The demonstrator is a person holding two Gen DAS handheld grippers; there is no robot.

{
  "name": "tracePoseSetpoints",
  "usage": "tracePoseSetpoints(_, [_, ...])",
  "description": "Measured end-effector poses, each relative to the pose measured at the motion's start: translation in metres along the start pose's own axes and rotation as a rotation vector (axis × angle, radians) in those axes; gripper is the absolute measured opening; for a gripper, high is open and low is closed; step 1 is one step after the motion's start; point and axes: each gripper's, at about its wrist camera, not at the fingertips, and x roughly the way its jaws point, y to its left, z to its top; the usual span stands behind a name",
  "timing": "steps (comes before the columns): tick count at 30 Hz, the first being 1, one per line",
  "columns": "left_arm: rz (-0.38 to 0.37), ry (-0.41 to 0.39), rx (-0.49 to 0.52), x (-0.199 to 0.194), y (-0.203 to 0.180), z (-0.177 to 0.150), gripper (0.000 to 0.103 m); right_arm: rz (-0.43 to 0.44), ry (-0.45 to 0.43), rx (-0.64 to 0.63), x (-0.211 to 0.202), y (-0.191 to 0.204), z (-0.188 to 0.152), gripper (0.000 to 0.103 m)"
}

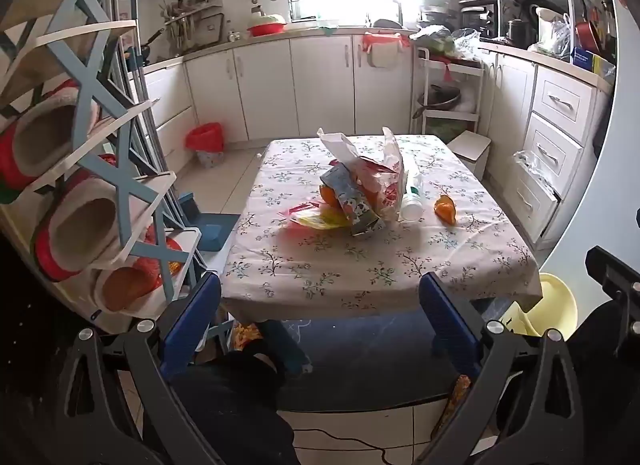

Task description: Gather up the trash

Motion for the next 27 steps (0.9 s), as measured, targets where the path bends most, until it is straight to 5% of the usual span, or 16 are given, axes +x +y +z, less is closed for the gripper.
tracePoseSetpoints(27, [0.092, -0.022, 0.037, -0.004, 0.003, -0.001, 0.095, 0.016, -0.032, -0.008, -0.003, 0.005, -0.002, 0.096])
